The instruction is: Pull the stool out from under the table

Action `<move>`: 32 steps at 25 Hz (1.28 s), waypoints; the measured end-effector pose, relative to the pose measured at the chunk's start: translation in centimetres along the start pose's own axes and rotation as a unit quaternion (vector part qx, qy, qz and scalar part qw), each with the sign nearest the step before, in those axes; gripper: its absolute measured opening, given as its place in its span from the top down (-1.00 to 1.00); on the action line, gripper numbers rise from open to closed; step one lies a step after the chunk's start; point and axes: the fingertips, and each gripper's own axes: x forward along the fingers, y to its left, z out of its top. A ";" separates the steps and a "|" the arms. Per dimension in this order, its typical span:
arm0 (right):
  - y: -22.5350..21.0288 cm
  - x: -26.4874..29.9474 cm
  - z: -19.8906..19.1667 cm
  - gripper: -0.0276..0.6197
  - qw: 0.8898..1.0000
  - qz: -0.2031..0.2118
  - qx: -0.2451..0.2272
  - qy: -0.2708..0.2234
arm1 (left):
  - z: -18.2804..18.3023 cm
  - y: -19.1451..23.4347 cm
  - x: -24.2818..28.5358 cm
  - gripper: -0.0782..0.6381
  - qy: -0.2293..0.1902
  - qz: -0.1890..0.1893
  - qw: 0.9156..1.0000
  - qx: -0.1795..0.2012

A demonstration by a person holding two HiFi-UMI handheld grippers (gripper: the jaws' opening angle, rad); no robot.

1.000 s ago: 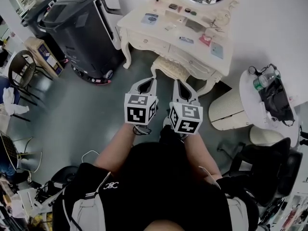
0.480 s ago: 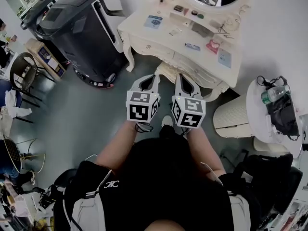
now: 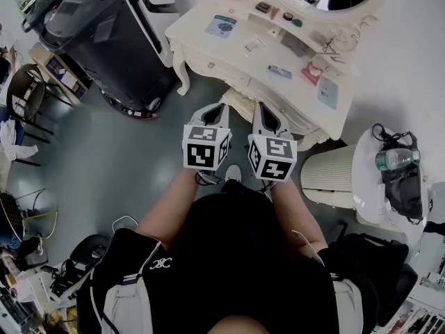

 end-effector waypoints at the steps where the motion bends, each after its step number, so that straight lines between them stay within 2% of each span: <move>1: -0.4 0.6 -0.1 0.90 1.000 0.003 -0.001 0.004 | 0.0 0.2 0.7 0.77 0.002 0.003 1.000 -0.004; 13: -5.4 7.7 -0.7 0.90 0.999 0.035 -0.002 0.036 | 0.4 1.3 8.6 0.77 0.038 0.032 0.998 -0.037; 17: -7.3 9.7 -0.8 0.90 0.998 0.044 0.006 0.046 | -0.2 1.8 10.0 0.77 0.049 0.050 0.996 -0.058; 23: -7.0 12.1 -4.5 0.90 0.993 0.065 -0.001 0.096 | -4.3 3.0 11.5 0.77 0.105 0.051 0.989 -0.092; 26: -6.0 13.0 -7.3 0.90 0.989 0.076 -0.019 0.129 | -6.8 4.1 12.6 0.77 0.127 0.050 0.982 -0.129; 29: -5.5 14.4 -10.6 0.90 0.983 0.082 -0.028 0.163 | -10.3 4.9 14.0 0.77 0.153 0.044 0.976 -0.149; 32: -5.6 15.5 -14.6 0.90 0.976 0.086 -0.039 0.196 | -14.6 5.2 15.7 0.77 0.178 0.035 0.966 -0.186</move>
